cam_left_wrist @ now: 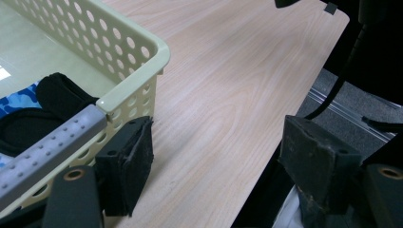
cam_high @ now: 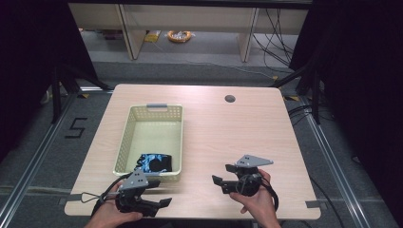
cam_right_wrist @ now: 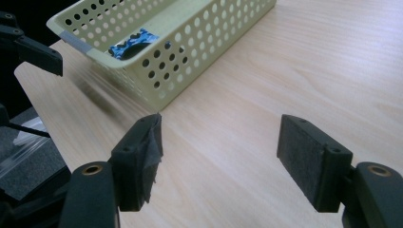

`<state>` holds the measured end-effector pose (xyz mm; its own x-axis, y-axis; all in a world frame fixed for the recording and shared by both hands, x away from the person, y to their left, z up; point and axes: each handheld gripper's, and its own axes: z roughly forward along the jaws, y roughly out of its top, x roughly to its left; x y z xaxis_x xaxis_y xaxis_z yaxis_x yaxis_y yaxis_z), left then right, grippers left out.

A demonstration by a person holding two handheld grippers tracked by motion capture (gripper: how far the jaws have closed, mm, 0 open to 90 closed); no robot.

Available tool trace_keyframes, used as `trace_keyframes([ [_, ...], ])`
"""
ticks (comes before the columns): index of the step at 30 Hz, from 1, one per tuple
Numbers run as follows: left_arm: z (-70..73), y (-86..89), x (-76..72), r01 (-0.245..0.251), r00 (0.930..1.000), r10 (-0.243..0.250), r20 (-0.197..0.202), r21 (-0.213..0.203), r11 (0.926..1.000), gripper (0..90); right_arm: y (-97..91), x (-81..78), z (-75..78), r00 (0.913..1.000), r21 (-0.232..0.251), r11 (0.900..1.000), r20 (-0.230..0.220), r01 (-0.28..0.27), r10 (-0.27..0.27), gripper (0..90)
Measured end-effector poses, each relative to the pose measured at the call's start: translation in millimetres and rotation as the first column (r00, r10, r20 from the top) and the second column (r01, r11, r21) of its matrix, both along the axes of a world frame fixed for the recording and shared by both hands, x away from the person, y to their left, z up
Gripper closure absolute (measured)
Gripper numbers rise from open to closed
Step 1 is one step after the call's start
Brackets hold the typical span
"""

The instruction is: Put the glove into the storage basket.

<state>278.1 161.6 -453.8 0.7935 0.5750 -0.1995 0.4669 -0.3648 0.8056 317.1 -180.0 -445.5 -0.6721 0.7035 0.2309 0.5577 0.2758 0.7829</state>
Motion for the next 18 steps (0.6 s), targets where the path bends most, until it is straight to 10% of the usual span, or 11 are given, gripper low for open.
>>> trace_keyframes([
  [18, -21.5, -1.8, -13.1, -0.007, 1.0000, 0.007, -0.001, 0.020, 0.9998, 21.6, -14.0, -34.3, -21.5, 0.9997, 0.011, 0.9998, -0.021, 0.015, -0.015, 21.9],
])
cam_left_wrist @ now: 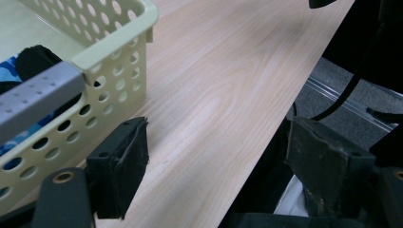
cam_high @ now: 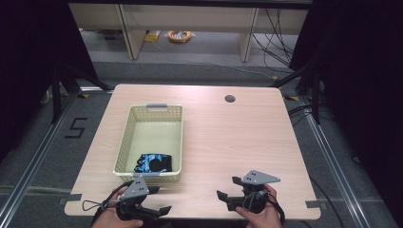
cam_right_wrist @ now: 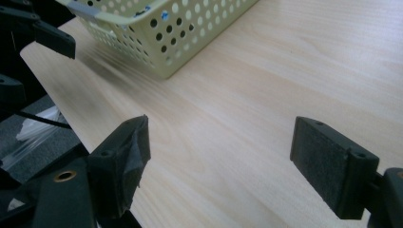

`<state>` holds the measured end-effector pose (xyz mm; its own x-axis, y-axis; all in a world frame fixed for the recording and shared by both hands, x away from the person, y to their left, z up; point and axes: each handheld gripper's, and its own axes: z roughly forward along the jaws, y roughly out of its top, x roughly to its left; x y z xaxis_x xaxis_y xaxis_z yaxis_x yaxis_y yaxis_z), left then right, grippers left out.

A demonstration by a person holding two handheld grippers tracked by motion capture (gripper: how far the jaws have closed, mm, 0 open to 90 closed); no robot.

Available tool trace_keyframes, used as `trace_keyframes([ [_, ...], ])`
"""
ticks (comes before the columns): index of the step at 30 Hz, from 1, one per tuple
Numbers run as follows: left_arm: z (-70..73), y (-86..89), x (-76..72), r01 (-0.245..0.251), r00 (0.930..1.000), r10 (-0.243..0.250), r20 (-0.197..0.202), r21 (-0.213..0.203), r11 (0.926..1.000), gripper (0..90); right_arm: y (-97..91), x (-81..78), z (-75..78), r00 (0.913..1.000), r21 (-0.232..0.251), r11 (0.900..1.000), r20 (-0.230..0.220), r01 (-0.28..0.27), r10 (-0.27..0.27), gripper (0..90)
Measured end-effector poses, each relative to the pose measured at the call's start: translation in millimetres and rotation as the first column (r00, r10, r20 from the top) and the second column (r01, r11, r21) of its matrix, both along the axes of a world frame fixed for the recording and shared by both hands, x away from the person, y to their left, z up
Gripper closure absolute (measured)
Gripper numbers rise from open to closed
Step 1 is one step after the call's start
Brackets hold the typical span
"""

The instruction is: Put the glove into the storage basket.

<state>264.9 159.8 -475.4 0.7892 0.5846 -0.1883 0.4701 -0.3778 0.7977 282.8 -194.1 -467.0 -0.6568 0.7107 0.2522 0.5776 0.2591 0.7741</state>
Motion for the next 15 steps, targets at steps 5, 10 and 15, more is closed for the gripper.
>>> trace_keyframes([
  [5, -6.3, 0.0, -3.2, 0.014, 0.9998, -0.015, 0.013, 0.038, 0.9992, 21.3, -4.2, -3.3, -7.0, 0.9998, -0.021, 0.9997, 0.017, -0.012, 0.013, 20.5],
  [10, -14.5, 0.5, -4.2, 0.029, 0.9993, -0.030, 0.021, 0.068, 0.9973, 21.2, -6.4, -8.0, -12.7, 1.0000, -0.045, 0.9990, 0.000, -0.007, 0.007, 20.3],
  [15, -23.0, 2.3, -5.2, 0.032, 0.9993, -0.034, 0.018, 0.097, 0.9947, 21.1, -6.8, -13.6, -17.5, 1.0000, -0.098, 0.9951, 0.005, -0.004, 0.005, 20.2],
])
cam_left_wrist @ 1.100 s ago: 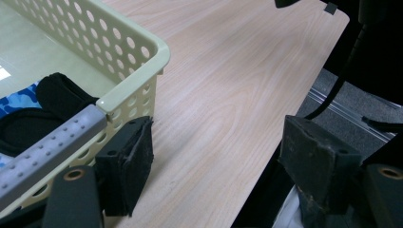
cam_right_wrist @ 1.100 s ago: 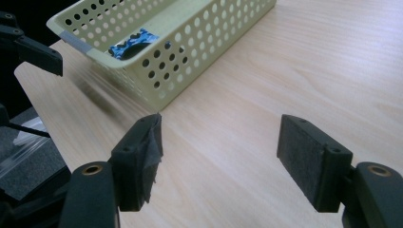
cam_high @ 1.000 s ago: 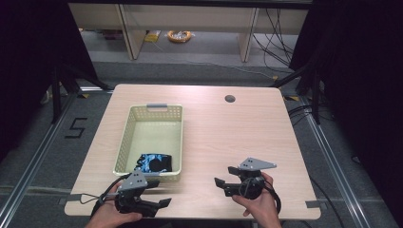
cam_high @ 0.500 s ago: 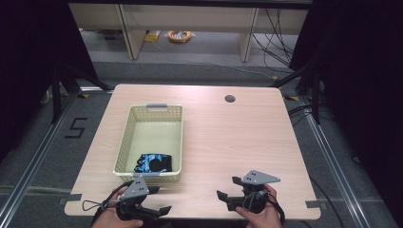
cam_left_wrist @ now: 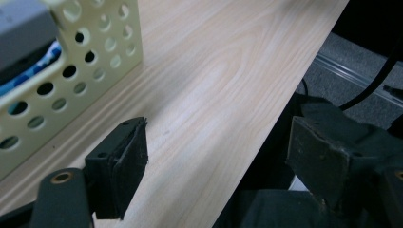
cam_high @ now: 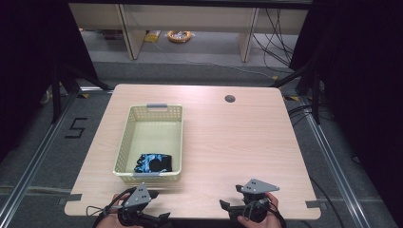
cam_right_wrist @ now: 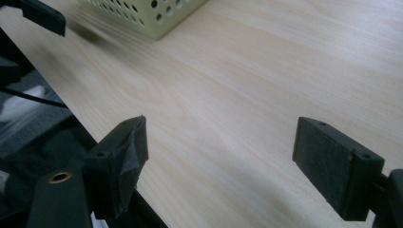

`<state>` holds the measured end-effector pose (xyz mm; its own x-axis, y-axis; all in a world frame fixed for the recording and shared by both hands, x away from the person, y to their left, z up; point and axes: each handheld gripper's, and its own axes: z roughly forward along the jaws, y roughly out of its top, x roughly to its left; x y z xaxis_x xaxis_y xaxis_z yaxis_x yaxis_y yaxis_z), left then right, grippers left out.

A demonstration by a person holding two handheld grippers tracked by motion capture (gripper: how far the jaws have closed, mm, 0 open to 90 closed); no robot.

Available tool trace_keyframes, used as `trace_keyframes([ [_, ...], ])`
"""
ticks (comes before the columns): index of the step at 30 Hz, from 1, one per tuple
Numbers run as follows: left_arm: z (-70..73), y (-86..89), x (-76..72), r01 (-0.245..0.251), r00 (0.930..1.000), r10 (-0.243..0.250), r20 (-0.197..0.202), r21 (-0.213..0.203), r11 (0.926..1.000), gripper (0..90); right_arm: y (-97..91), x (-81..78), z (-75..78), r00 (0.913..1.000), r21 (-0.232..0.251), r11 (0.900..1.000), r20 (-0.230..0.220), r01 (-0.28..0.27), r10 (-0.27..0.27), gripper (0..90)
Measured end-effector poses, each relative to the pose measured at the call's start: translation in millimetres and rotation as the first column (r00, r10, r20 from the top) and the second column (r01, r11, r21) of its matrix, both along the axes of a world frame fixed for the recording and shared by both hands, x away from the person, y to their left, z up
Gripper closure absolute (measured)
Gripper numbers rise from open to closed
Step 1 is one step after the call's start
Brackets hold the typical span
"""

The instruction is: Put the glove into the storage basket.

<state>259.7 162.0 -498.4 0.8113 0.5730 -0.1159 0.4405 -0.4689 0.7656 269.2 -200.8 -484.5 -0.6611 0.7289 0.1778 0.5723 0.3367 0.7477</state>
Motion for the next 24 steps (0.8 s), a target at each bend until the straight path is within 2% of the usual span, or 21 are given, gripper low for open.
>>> trace_keyframes([
  [1, -2.2, -0.1, -0.2, -0.004, 1.0000, 0.004, -0.001, 0.000, 1.0000, 21.0, -0.1, -1.2, -1.3, 1.0000, -0.015, 0.9999, -0.001, -0.002, 0.002, 20.2],
  [2, -3.4, 0.9, 0.4, 0.008, 1.0000, -0.008, 0.004, 0.017, 0.9998, 20.9, 0.2, -2.6, -2.4, 1.0000, -0.026, 0.9996, -0.004, -0.001, 0.001, 20.2],
  [3, -5.2, 0.5, -0.6, -0.008, 0.9999, 0.008, -0.008, 0.020, 0.9998, 20.9, 0.2, -3.5, -4.1, 1.0000, -0.027, 0.9996, -0.005, -0.008, 0.008, 20.2],
  [4, -5.9, 0.4, -1.1, -0.009, 0.9999, 0.010, -0.004, 0.020, 0.9998, 20.8, -0.2, -5.2, -4.6, 1.0000, -0.047, 0.9989, -0.007, -0.005, 0.004, 20.2],
  [5, -6.2, 0.7, -1.3, -0.008, 1.0000, 0.008, -0.003, 0.020, 0.9998, 20.7, 0.6, -7.4, -5.7, 0.9997, -0.043, 0.9991, -0.023, -0.001, 0.000, 20.2],
  [6, -5.6, 2.0, -1.1, 0.002, 1.0000, -0.002, 0.004, 0.034, 0.9994, 20.6, -0.3, -7.9, -6.7, 1.0000, -0.057, 0.9984, -0.009, -0.003, 0.002, 20.2],
  [8, -5.3, 1.8, -2.9, -0.008, 1.0000, 0.008, 0.005, 0.019, 0.9998, 20.5, -0.8, -9.4, -8.6, 1.0000, -0.070, 0.9976, -0.006, -0.006, 0.006, 20.2],
  [9, -5.1, 2.6, -2.8, -0.008, 0.9999, 0.008, 0.013, 0.031, 0.9995, 20.3, -1.0, -10.7, -8.6, 0.9998, -0.075, 0.9972, -0.020, -0.004, 0.002, 20.2],
  [10, -5.2, 3.1, -3.1, -0.007, 0.9998, 0.006, 0.019, 0.035, 0.9994, 20.3, -2.0, -10.2, -9.5, 1.0000, -0.082, 0.9966, -0.005, -0.009, 0.008, 20.2],
  [11, -5.3, 3.5, -2.9, 0.004, 0.9996, -0.005, 0.027, 0.039, 0.9992, 20.2, -2.3, -10.2, -10.4, 0.9999, -0.082, 0.9966, -0.003, -0.013, 0.013, 20.2],
  [13, -5.8, 3.4, -3.4, 0.001, 0.9998, -0.002, 0.018, 0.044, 0.9990, 20.2, -2.4, -10.1, -10.6, 0.9998, -0.076, 0.9970, -0.012, -0.016, 0.016, 20.2],
  [16, -6.6, 3.4, -1.9, 0.016, 0.9993, -0.017, 0.033, 0.056, 0.9983, 20.2, -2.2, -9.9, -11.4, 0.9999, -0.083, 0.9965, -0.009, -0.010, 0.010, 20.2],
  [17, -6.8, 3.2, -2.0, 0.014, 0.9993, -0.016, 0.034, 0.055, 0.9984, 20.2, -2.2, -8.6, -12.4, 0.9996, -0.079, 0.9966, -0.016, -0.026, 0.025, 20.2],
  [18, -7.8, 1.4, -2.8, 0.003, 0.9996, -0.004, 0.027, 0.029, 0.9996, 20.1, -1.6, -9.6, -12.2, 0.9994, -0.075, 0.9970, -0.031, -0.020, 0.017, 20.2],
  [19, -7.3, 2.3, -2.6, 0.015, 0.9996, -0.016, 0.023, 0.039, 0.9991, 20.2, -1.5, -9.0, -12.7, 0.9997, -0.081, 0.9965, -0.013, -0.019, 0.018, 20.2],
  [20, -8.2, 1.9, -2.7, 0.008, 0.9999, -0.008, 0.010, 0.032, 0.9995, 20.1, -1.4, -8.5, -13.3, 0.9995, -0.082, 0.9963, -0.020, -0.025, 0.024, 20.2],
  [22, -8.3, 2.7, -1.2, 0.001, 0.9998, -0.002, 0.019, 0.052, 0.9987, 20.2, -1.5, -8.4, -13.5, 0.9997, -0.090, 0.9957, -0.011, -0.021, 0.021, 20.2],
  [23, -9.3, 1.1, -2.0, -0.016, 0.9998, 0.016, 0.007, 0.023, 0.9996, 20.2, -1.6, -8.1, -13.8, 0.9997, -0.091, 0.9956, -0.010, -0.023, 0.022, 20.2],
  [24, -8.3, 2.8, -0.6, 0.000, 0.9998, -0.001, 0.021, 0.047, 0.9989, 20.3, -2.3, -8.3, -13.2, 0.9999, -0.099, 0.9950, -0.009, -0.012, 0.011, 20.2],
])
